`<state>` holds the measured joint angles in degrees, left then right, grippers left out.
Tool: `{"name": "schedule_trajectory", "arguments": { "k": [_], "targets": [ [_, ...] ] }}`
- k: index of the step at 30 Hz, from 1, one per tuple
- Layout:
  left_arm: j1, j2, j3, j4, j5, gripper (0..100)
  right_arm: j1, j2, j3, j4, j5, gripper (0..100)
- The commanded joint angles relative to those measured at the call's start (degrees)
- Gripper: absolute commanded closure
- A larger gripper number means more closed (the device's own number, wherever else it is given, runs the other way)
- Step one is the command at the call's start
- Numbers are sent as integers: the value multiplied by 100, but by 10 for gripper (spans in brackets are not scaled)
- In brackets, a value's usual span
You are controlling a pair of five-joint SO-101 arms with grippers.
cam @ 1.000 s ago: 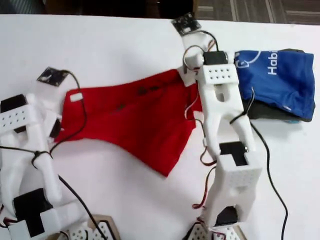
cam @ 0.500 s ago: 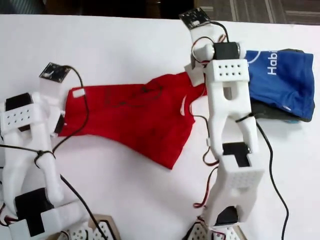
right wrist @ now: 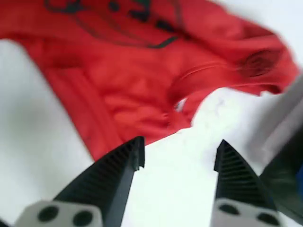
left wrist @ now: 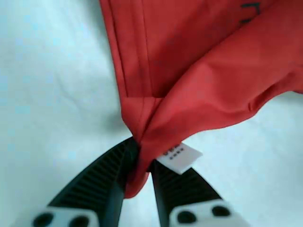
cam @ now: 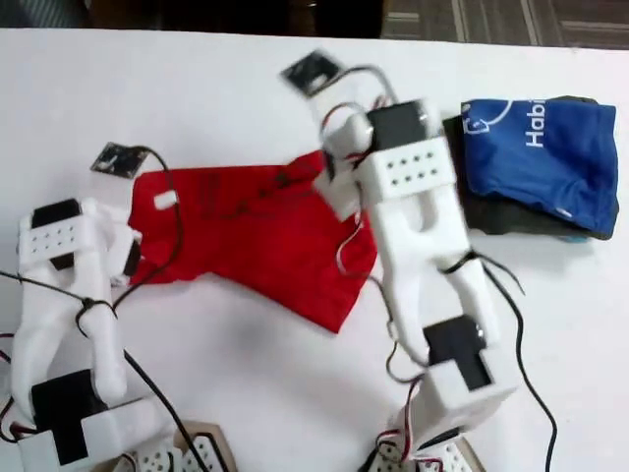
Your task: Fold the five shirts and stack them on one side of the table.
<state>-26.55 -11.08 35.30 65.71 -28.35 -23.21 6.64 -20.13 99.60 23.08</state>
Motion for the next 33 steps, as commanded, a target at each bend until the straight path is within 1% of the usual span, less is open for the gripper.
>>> {"name": "schedule_trajectory", "arguments": {
  "k": [1, 6, 8, 13, 16, 19, 23, 24, 26, 29, 30, 31, 33],
  "targets": [
    [79, -158, 84, -246, 44, 974, -171, -831, 1327, -576, 35, 758],
    [62, -167, 4, -273, 18, 974, -435, -1508, 3833, -1921, 35, 758],
    [62, -167, 4, -281, 18, 974, -523, -1657, 4607, -2457, 35, 757],
    [62, -167, 4, -281, 18, 974, -558, -1666, 5662, -3468, 35, 757],
    [70, -167, 4, -281, 26, 974, -567, -1464, 5855, -3820, 35, 758],
    [70, -167, 4, -281, 35, 974, -576, -1095, 5837, -3899, 35, 758],
    [70, -167, 4, -281, 26, 974, -910, -743, 5829, -3873, 35, 760],
    [70, -167, 4, -290, 26, 974, -1015, -725, 5829, -3873, 35, 773],
    [70, -167, 13, -378, 26, 974, -1218, -725, 5829, -3899, 35, 834],
    [70, -158, 40, -484, 26, 974, -1297, -725, 5732, -3899, 35, 978],
    [70, -158, 40, -484, 26, 974, -1270, -725, 5679, -3881, 35, 987],
    [70, -158, 40, -484, 26, 974, -1200, -725, 5618, -3846, 35, 967],
    [70, -158, 48, -475, 26, 974, -1015, -725, 5451, -3732, 35, 969]
  ]
}}
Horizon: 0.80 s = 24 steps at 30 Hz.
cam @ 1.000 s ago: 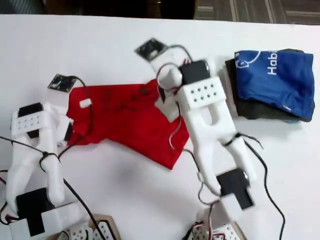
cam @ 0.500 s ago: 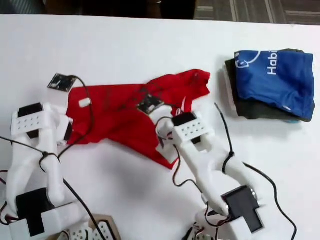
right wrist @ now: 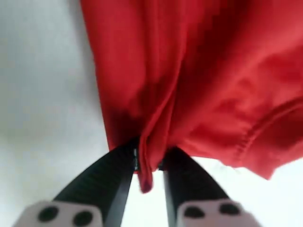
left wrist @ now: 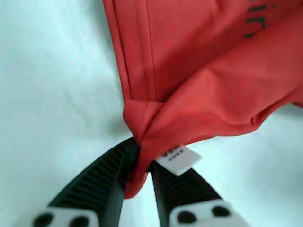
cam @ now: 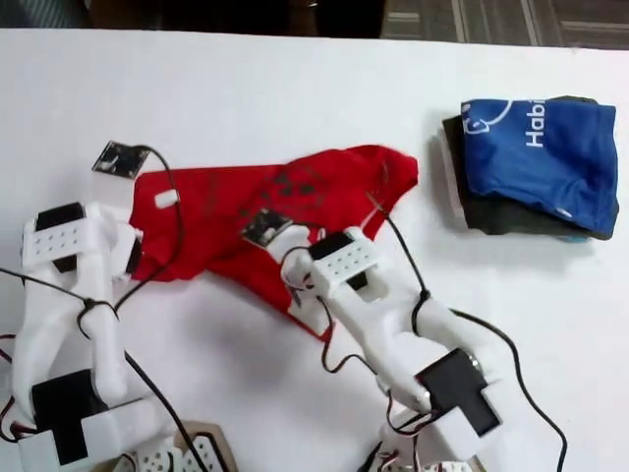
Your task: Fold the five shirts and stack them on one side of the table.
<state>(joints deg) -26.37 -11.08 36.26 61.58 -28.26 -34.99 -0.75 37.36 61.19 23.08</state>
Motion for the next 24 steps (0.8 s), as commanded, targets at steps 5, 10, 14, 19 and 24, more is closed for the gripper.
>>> {"name": "schedule_trajectory", "arguments": {
  "k": [5, 10, 14, 19, 24],
  "targets": [
    [53, -158, -48, -44, 9, 974, 734, 13, -818, 629, 70, 968],
    [53, -158, -57, -44, 9, 974, 1499, 48, -1187, 752, 88, 897],
    [53, -158, -57, -44, 9, 974, 1675, 31, -1222, 778, 88, 834],
    [53, -158, -48, -35, 9, 974, 1666, 13, -1222, 840, 88, 884],
    [53, -158, -48, -53, 9, 974, 1640, -40, -1231, 1130, 88, 967]
  ]
}}
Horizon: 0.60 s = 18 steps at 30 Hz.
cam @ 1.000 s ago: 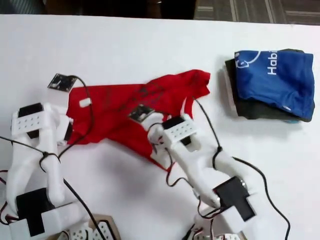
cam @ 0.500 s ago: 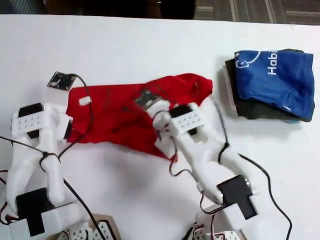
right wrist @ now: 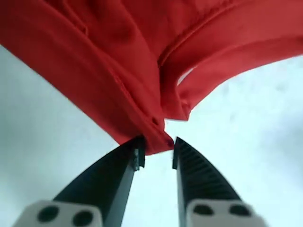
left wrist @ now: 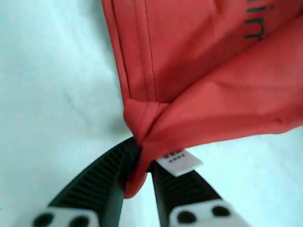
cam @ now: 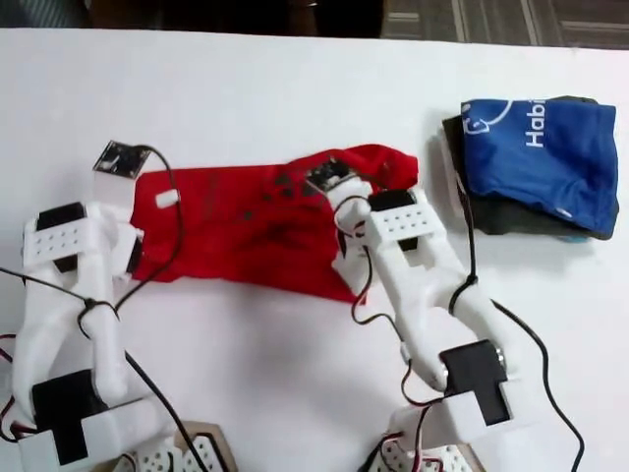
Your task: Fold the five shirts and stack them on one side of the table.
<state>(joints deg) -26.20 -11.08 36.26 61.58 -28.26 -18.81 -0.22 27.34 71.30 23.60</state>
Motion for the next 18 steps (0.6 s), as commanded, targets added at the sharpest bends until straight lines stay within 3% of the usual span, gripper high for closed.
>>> {"name": "schedule_trajectory", "arguments": {
  "k": [1, 12, 18],
  "targets": [
    [35, -158, -48, -62, 9, 974, 22, -163, -229, 119, 35, 988],
    [62, -149, -48, -62, 9, 974, 13, -1516, -88, 110, 26, 979],
    [62, -149, -75, -62, 9, 974, -690, -1103, 492, -136, 18, 950]
  ]
}}
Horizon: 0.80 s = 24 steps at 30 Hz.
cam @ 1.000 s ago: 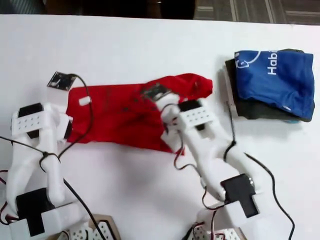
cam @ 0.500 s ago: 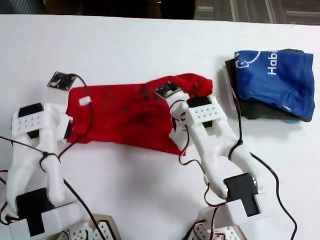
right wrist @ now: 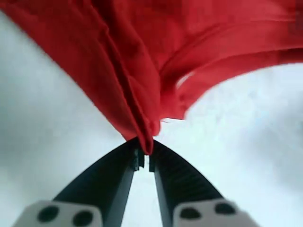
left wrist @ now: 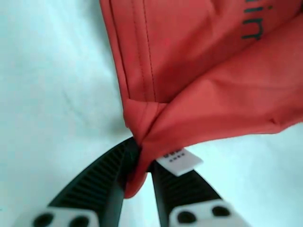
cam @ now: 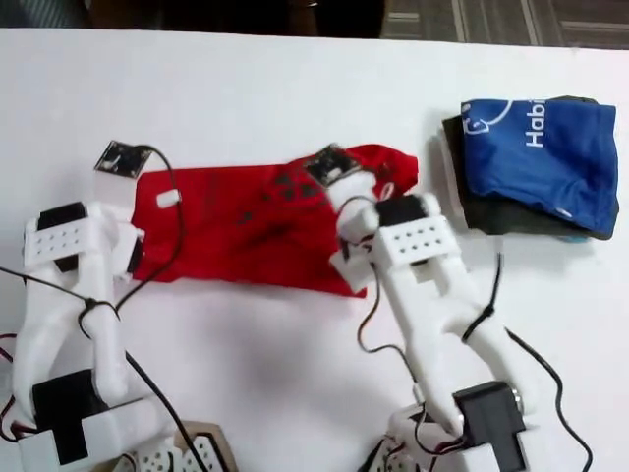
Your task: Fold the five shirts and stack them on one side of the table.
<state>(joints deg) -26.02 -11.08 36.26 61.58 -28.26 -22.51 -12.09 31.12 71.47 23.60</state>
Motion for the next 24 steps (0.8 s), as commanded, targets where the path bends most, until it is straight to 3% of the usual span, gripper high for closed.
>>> {"name": "schedule_trajectory", "arguments": {
  "k": [1, 6, 22, 24],
  "targets": [
    [44, -149, -75, -62, 9, 974, -470, 163, 176, -207, 9, 923],
    [18, -149, -57, -62, 9, 974, -945, 382, 211, -259, 35, 825],
    [18, -158, -75, -35, 9, 974, -796, 971, 211, -804, 35, 827],
    [18, -158, -66, -35, 9, 974, -611, 1226, 176, -892, 44, 865]
  ]
}}
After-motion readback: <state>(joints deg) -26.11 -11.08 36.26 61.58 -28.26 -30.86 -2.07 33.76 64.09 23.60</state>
